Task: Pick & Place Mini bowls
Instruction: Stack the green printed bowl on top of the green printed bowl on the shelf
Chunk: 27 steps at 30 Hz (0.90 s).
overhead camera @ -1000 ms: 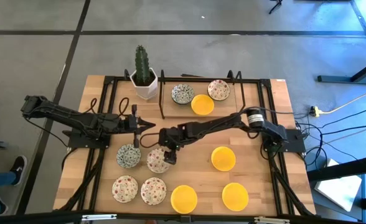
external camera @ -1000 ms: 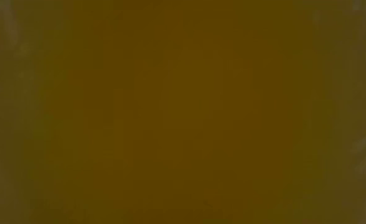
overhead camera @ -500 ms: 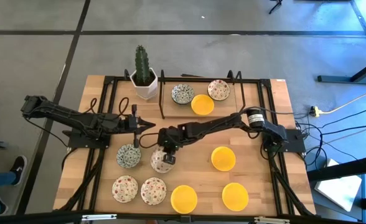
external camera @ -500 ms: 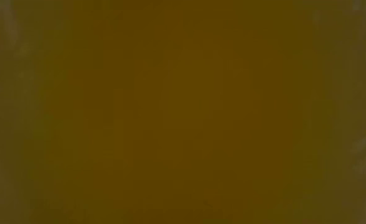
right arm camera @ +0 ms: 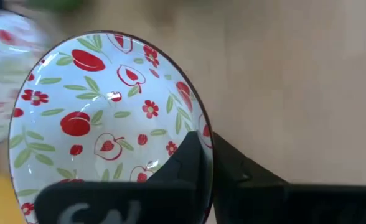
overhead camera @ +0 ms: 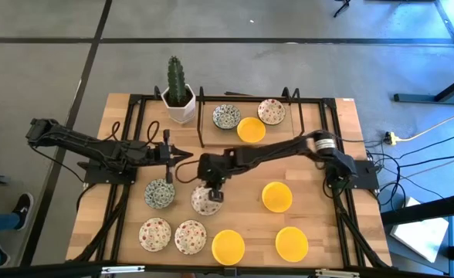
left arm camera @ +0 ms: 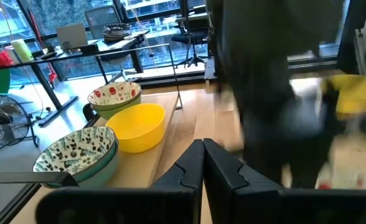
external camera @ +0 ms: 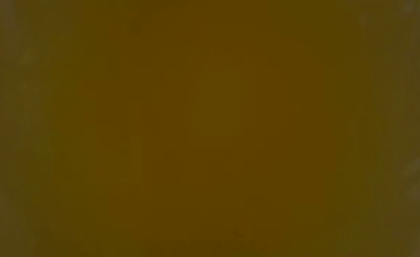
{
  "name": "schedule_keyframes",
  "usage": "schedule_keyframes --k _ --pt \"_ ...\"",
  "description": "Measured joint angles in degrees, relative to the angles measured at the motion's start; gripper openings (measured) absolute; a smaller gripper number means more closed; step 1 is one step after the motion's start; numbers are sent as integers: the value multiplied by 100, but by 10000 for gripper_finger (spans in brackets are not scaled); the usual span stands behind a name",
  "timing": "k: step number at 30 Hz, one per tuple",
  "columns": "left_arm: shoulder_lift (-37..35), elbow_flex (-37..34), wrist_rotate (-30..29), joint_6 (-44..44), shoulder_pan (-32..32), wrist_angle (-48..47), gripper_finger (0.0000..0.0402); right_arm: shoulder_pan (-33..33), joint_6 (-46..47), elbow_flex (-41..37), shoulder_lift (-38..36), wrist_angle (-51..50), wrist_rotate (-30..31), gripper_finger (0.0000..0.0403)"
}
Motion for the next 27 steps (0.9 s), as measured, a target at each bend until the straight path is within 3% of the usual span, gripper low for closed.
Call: schedule_keyframes --k 4,11,16,21,27 --pt "0 0 -99 57 0 -4 3 -8 -344 22 -898 -458 92 15" --pt "0 0 -183 102 0 -45 3 -405 -805 19 -2707 -1486 1316 15" --pt "2 0 -134 364 0 -44 3 -1348 -965 27 -3663 -2213 1746 15" --pt "2 0 -172 516 19 18 3 -2532 -1442 -44 -4103 -2412 2096 15" --pt "2 0 -186 789 85 85 3 -4005 -1900 -94 -3936 -2682 1138 15"
